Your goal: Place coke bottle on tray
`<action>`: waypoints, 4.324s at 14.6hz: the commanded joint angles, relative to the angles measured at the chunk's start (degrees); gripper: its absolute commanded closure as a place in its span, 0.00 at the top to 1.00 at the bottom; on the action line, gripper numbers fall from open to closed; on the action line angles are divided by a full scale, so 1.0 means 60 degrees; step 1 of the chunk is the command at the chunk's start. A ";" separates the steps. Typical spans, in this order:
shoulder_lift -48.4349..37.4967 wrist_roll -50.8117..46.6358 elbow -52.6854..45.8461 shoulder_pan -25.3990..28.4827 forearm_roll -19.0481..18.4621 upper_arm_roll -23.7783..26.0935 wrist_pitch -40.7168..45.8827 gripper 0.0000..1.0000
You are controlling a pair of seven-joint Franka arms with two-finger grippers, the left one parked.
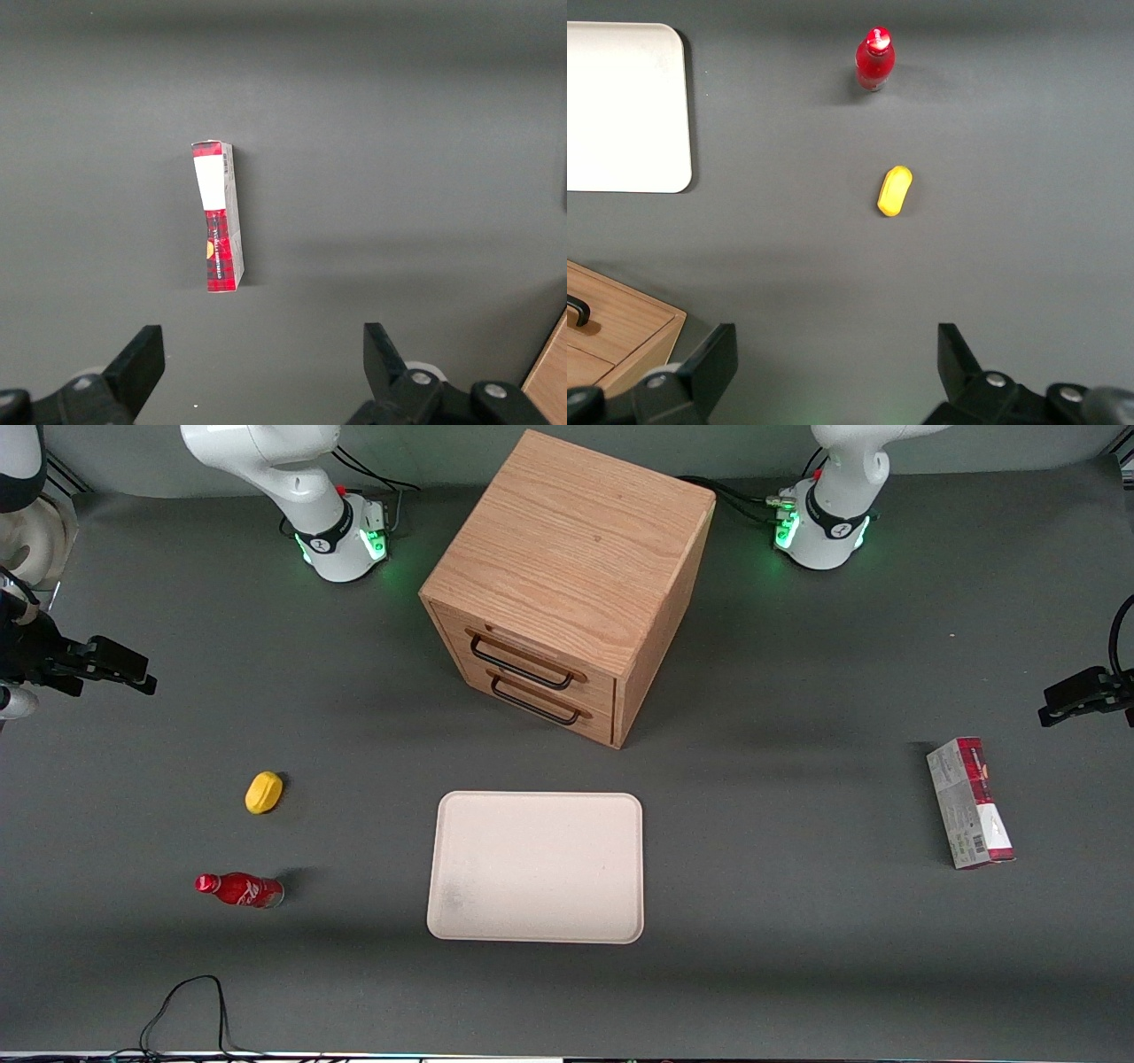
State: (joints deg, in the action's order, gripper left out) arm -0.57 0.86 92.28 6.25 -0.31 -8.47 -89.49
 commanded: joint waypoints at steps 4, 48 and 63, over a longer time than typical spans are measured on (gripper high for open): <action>-0.0140 0.0061 0.0235 0.0057 -0.0006 -0.0009 -0.0157 1.00; 0.6305 0.1658 -0.1566 -0.1101 0.0931 0.0503 -0.5768 0.19; 0.6057 -0.0491 -0.6090 -0.0385 0.0947 0.0503 -0.0748 0.00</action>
State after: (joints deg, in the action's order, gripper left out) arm 35.60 2.45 61.53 1.79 4.95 -5.26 -99.65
